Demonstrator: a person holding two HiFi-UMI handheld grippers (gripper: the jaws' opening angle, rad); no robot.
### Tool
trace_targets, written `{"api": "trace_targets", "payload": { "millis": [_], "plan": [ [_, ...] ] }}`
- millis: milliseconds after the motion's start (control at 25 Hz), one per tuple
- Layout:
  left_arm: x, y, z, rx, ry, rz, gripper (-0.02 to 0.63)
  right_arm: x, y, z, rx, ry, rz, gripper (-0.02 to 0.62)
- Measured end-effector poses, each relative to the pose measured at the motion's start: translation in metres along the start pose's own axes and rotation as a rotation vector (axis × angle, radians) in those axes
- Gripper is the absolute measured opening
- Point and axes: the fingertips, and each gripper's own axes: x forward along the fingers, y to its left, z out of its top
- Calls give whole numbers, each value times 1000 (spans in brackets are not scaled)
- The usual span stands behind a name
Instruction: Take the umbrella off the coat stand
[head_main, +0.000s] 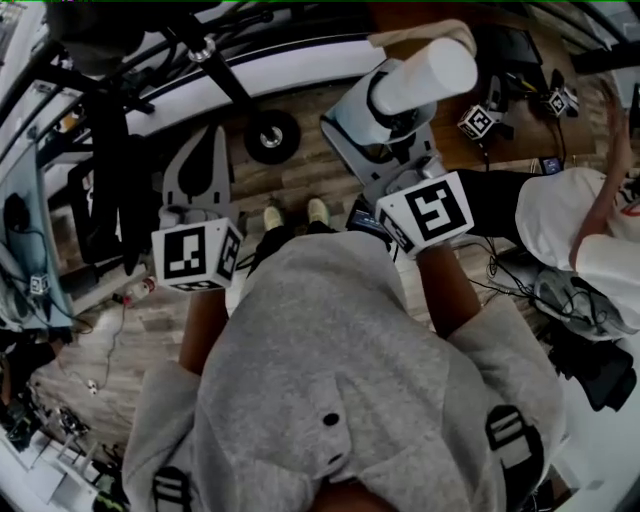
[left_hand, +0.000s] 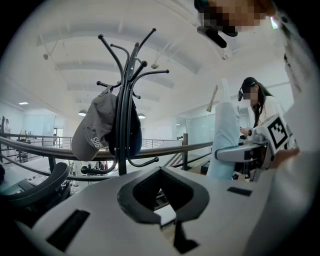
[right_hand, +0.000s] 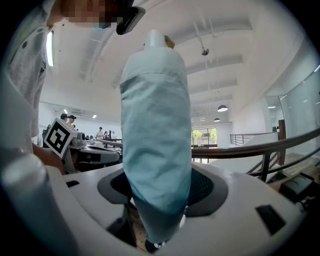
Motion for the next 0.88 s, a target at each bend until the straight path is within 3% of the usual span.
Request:
{"api": "trace_targets", "payload": {
  "millis": [440,880],
  "plan": [
    [-16,2,-1,-13,-21,-51,12,0,23,-2,13,20,-18,279],
    [-98,23,-15,-18,-26,-52,12,-25,104,-7,27,30,-27,279]
  ]
}}
